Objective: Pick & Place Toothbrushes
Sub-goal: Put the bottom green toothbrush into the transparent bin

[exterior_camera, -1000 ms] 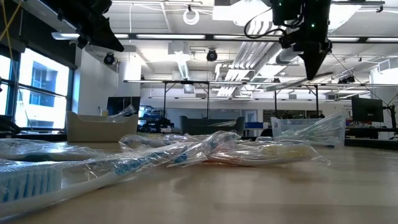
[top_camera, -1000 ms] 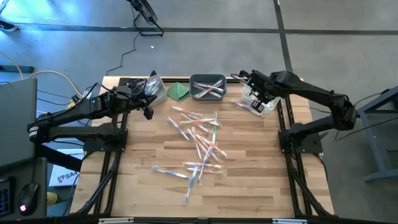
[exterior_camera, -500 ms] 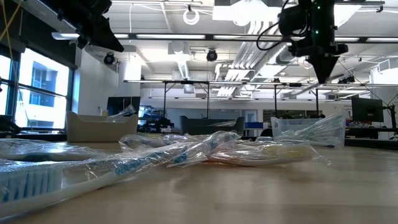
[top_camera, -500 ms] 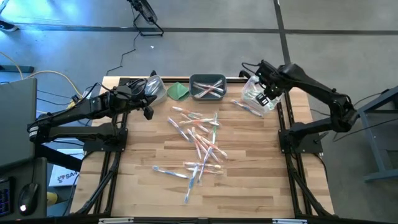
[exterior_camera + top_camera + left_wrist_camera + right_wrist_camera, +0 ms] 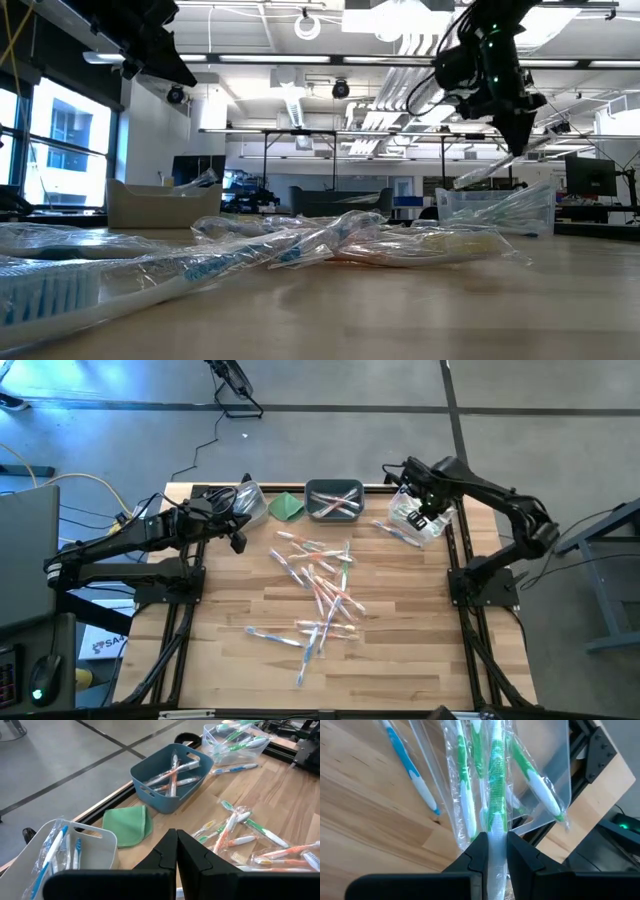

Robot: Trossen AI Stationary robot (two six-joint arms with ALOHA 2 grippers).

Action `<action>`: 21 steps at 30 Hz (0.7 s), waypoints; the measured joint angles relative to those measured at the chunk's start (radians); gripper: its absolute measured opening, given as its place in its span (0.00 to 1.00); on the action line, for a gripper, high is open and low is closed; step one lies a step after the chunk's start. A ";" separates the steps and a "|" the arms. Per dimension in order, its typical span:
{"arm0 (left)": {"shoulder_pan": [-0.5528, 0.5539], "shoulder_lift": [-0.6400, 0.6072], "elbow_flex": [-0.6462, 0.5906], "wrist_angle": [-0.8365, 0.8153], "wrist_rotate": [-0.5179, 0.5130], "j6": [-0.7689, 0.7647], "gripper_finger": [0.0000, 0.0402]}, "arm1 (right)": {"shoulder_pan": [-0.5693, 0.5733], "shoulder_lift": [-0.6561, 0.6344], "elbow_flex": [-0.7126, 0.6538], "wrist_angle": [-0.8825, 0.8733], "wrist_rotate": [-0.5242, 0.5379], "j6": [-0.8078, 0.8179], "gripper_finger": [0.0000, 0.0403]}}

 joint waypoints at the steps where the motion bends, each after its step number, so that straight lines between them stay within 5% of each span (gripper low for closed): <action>1: 0.000 0.000 0.000 0.000 0.000 0.000 0.00 | -0.003 0.016 0.000 0.000 0.000 -0.007 0.10; 12: 0.000 0.000 0.000 0.000 0.000 -0.002 0.00 | -0.027 0.158 0.000 0.038 0.044 -0.037 0.11; 21: 0.000 0.000 0.000 0.001 0.000 -0.002 0.00 | -0.026 0.177 0.000 0.041 0.120 -0.037 0.32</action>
